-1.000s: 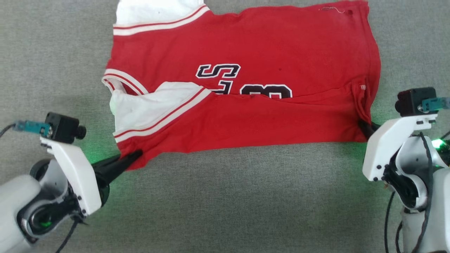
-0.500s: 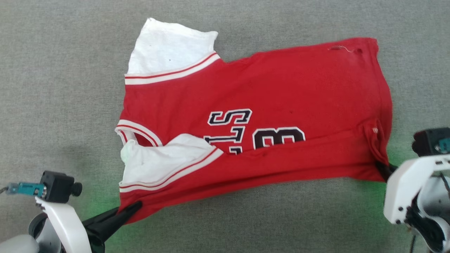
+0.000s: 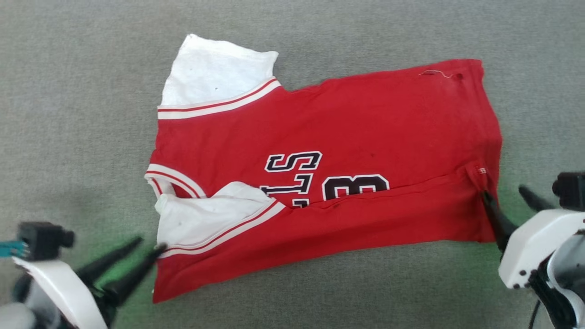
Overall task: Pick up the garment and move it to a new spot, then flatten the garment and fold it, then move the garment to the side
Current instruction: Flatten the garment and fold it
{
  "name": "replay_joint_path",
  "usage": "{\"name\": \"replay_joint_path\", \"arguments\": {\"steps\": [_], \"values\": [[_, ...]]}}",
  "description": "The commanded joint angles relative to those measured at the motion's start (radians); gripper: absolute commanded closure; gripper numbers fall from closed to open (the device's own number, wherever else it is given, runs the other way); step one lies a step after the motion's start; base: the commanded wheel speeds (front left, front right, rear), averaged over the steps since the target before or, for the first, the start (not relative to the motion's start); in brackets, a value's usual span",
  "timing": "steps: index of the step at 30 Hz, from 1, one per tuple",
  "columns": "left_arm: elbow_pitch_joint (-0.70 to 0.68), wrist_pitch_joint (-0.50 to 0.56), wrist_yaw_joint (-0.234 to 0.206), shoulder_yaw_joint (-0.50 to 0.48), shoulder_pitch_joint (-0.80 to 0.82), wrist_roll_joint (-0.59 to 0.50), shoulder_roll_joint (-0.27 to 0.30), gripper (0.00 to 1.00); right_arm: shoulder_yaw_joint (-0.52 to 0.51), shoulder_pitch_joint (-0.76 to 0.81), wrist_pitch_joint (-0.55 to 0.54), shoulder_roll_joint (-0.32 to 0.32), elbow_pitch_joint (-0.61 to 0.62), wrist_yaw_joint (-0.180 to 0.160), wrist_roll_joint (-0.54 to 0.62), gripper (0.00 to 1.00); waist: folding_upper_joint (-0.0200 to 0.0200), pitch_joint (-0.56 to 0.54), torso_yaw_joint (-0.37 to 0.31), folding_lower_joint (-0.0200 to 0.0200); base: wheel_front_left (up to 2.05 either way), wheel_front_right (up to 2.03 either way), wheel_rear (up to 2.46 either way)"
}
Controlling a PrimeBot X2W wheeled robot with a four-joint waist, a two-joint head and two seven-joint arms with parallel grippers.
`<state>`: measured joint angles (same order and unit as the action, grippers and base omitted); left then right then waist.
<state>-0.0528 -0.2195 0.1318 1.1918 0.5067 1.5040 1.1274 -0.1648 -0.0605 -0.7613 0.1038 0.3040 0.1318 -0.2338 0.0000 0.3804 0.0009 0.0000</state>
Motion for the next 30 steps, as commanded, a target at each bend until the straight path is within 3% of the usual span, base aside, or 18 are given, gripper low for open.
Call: {"name": "replay_joint_path", "arguments": {"steps": [1, 9, 14, 18, 24, 30], "values": [[0.024, -0.019, -0.002, -0.025, 0.008, -0.007, 0.008, 0.00, 0.013, -0.020, 0.057, -0.005, 0.010, -0.002, 0.020, 0.00, 0.0000, -0.005, -0.014, 0.0000, 0.00, 0.00, 0.00], [0.229, -0.047, -0.002, -0.254, 0.094, -0.073, -0.027, 0.00, 0.104, -0.080, 0.463, -0.043, -0.046, -0.002, 0.138, 0.00, 0.0000, 0.011, -0.090, 0.0000, 0.00, 0.00, 0.00], [0.353, -0.046, -0.002, -0.366, 0.180, -0.126, -0.058, 0.00, 0.162, -0.110, 0.651, -0.054, -0.109, -0.002, 0.119, 0.00, 0.0000, 0.037, -0.170, 0.0000, 0.00, 0.00, 0.00], [0.428, -0.004, -0.002, -0.366, 0.258, -0.132, -0.039, 0.00, 0.210, -0.126, 0.740, -0.054, -0.144, -0.002, 0.081, 0.00, 0.0000, 0.059, -0.245, 0.0000, 0.00, 0.00, 0.00], [0.483, 0.180, -0.002, -0.319, 0.380, -0.124, -0.002, 0.00, 0.251, -0.110, 0.784, -0.054, -0.170, -0.002, 0.040, 0.00, 0.0000, 0.093, -0.325, 0.0000, 0.00, 0.00, 0.00], [0.502, 0.374, -0.002, -0.248, 0.482, -0.126, 0.026, 0.00, 0.278, -0.086, 0.801, -0.054, -0.191, -0.002, 0.011, 0.00, 0.0000, 0.125, -0.359, 0.0000, 0.00, 0.00, 0.00]]}}
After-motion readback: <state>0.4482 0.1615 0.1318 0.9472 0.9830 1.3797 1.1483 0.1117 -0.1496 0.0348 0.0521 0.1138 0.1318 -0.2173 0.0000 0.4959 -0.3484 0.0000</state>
